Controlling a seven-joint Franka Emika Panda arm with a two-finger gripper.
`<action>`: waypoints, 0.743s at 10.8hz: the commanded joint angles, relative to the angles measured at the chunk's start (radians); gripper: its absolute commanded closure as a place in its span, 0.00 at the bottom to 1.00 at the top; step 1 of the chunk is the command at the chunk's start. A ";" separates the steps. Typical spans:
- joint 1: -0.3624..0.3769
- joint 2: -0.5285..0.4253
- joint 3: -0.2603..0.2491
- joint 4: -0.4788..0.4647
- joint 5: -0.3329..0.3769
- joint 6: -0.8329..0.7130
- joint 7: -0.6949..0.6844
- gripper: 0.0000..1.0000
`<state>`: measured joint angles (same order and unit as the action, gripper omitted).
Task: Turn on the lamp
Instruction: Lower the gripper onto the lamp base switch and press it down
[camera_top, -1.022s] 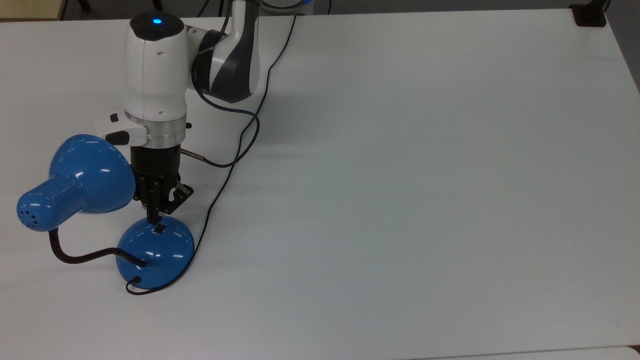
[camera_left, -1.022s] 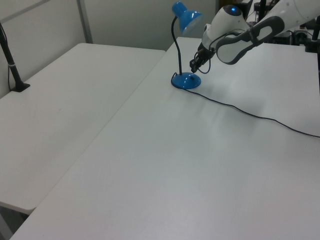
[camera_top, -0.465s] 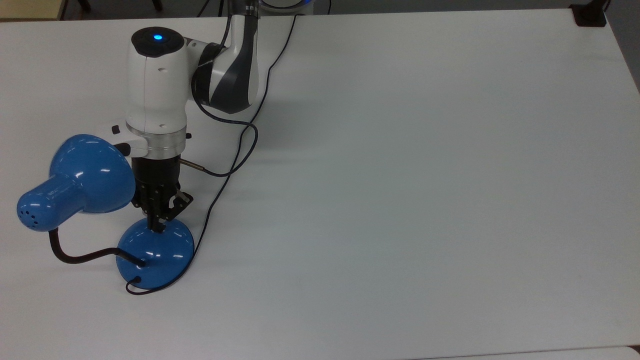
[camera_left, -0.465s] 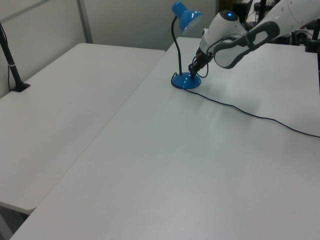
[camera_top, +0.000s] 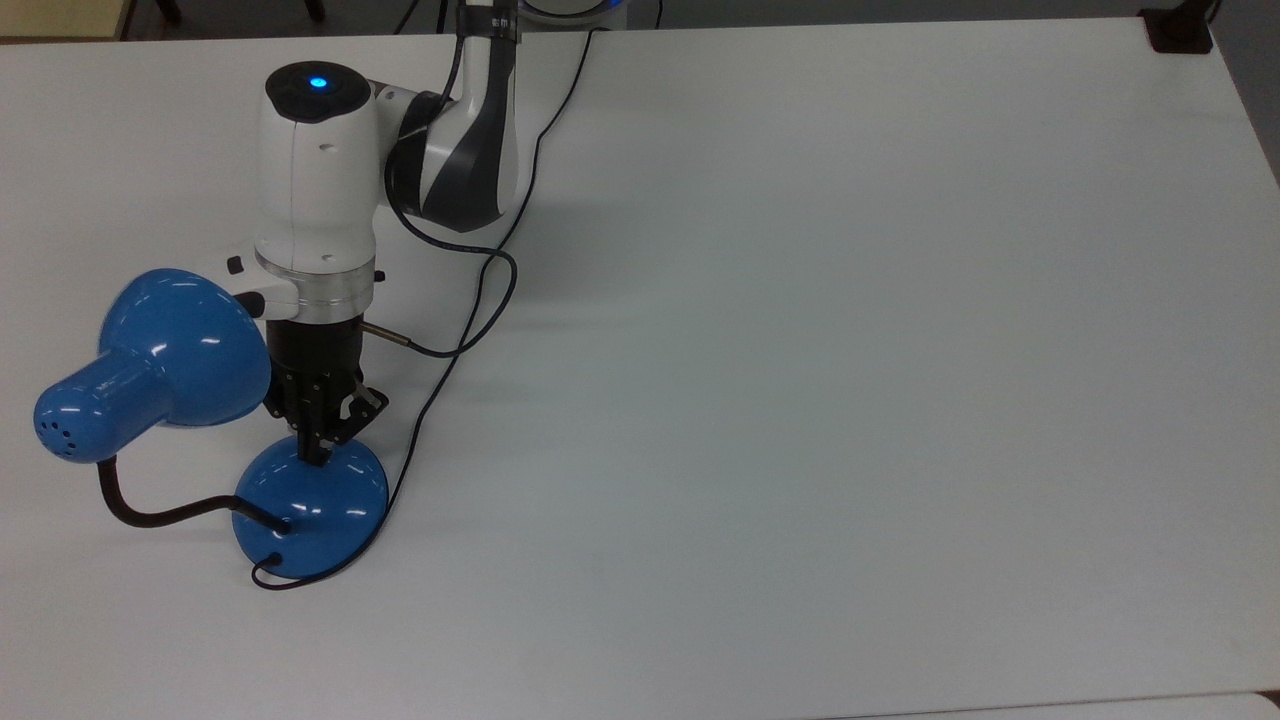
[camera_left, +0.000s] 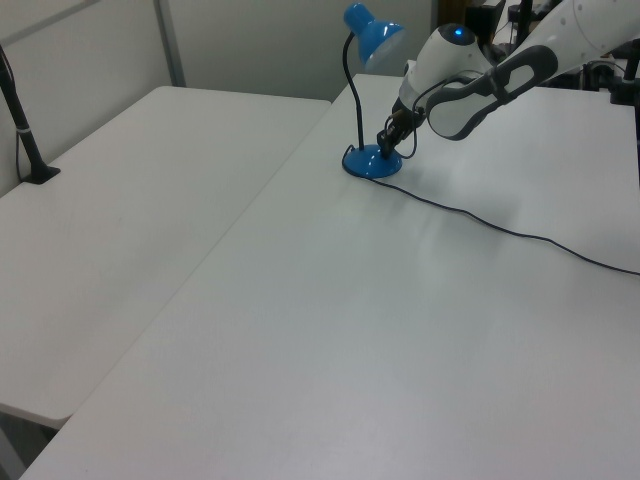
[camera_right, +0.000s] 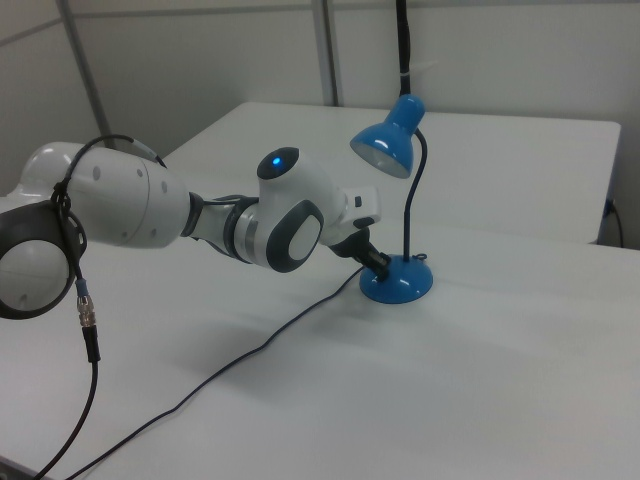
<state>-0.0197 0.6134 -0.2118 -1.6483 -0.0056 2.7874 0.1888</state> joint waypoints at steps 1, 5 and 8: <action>0.006 0.054 -0.003 0.060 -0.011 0.012 0.026 0.91; 0.007 0.058 -0.003 0.078 -0.011 0.014 0.026 0.91; 0.009 0.051 -0.003 0.078 -0.002 0.012 0.026 0.90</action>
<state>-0.0196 0.6449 -0.2117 -1.5994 -0.0056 2.7874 0.1888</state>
